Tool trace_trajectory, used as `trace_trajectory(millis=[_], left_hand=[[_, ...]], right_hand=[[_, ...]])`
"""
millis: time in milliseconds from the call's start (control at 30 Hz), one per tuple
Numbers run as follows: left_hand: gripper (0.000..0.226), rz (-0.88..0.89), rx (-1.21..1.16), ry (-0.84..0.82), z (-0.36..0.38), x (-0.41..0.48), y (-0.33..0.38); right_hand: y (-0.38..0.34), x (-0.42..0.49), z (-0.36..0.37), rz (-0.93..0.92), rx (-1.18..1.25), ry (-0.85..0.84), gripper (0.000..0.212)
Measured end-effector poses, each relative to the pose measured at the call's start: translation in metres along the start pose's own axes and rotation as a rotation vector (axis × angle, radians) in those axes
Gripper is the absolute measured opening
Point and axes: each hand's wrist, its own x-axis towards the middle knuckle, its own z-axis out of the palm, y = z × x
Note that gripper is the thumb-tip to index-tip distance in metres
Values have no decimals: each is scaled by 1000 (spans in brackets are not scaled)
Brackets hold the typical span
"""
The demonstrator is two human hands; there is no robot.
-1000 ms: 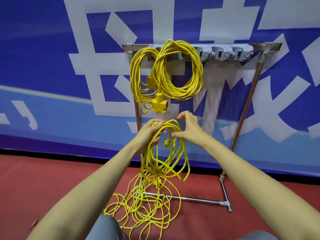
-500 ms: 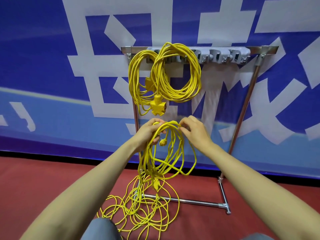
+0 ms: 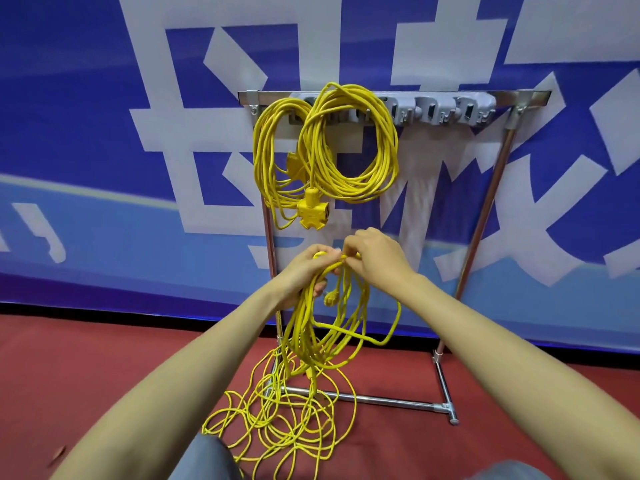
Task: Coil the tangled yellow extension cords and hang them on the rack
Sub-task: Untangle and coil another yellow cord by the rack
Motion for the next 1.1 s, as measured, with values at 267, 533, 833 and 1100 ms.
trace_trajectory(millis=[267,533,833,1100], left_hand=[[6,165,-165,249,-13,7,3],[10,251,-451,310,-25,17,28],[15,260,-751,174,-36,23,38],[10,195,-297,124,-20,20,26]], right_hand=[[-14,-43,39,74,529,-34,17],[-32,-71,78,-47,393,54,38],[-39,-54,71,83,560,61,6],[-33,-58,87,245,712,-105,16]])
